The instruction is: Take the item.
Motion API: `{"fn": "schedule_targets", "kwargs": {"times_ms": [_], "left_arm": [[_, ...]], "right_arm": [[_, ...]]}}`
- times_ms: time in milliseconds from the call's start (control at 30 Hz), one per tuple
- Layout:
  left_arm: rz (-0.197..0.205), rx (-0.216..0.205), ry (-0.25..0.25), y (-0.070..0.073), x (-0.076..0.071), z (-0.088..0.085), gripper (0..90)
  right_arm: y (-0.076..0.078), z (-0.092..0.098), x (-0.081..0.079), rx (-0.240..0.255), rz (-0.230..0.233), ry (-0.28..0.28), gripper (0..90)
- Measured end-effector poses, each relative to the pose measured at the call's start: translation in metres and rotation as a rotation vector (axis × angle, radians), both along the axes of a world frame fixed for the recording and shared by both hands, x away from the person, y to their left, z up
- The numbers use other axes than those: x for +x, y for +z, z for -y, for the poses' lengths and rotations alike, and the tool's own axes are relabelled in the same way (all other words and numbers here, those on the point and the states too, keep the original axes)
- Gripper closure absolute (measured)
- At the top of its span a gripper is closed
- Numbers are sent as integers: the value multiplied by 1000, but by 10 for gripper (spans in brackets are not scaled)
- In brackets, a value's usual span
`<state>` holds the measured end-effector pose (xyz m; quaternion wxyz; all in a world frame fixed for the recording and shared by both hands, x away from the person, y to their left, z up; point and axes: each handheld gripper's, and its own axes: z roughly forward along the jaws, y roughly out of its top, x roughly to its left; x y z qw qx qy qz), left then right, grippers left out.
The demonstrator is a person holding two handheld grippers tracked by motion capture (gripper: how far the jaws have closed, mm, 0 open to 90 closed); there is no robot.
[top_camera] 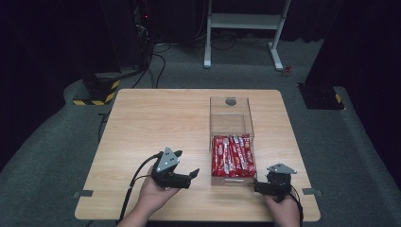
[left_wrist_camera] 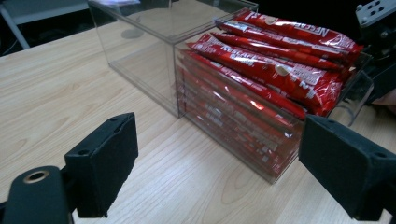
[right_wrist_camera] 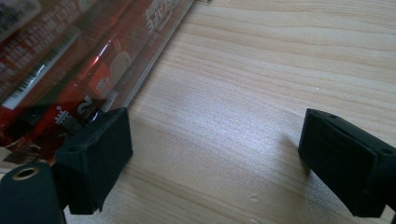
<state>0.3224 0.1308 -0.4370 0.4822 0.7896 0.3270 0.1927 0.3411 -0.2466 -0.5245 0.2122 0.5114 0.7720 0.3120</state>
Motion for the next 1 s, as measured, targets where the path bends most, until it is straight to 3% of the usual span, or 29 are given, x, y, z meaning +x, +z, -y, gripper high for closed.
{"fn": "schedule_targets", "kwargs": {"times_ms": [100,133,200,500,667,700,1000], "left_arm": [[3,-4,-11,1,0,3,129],[-10,-58,1,1,-2,8,131],[-10,-71,1,1,-2,11,135],[-19,-78,-24,1,-1,21,141],[-14,-63,-40,3,-1,24,142],[-3,-28,-53,4,1,23,143],[-5,-33,-72,5,2,33,144]], "right_arm": [[0,0,0,-1,1,1,95],[0,0,0,0,0,0,95],[0,0,0,0,0,0,95],[0,0,0,-1,1,1,95],[0,0,0,0,1,1,95],[0,0,0,0,0,0,95],[0,0,0,0,1,1,96]]}}
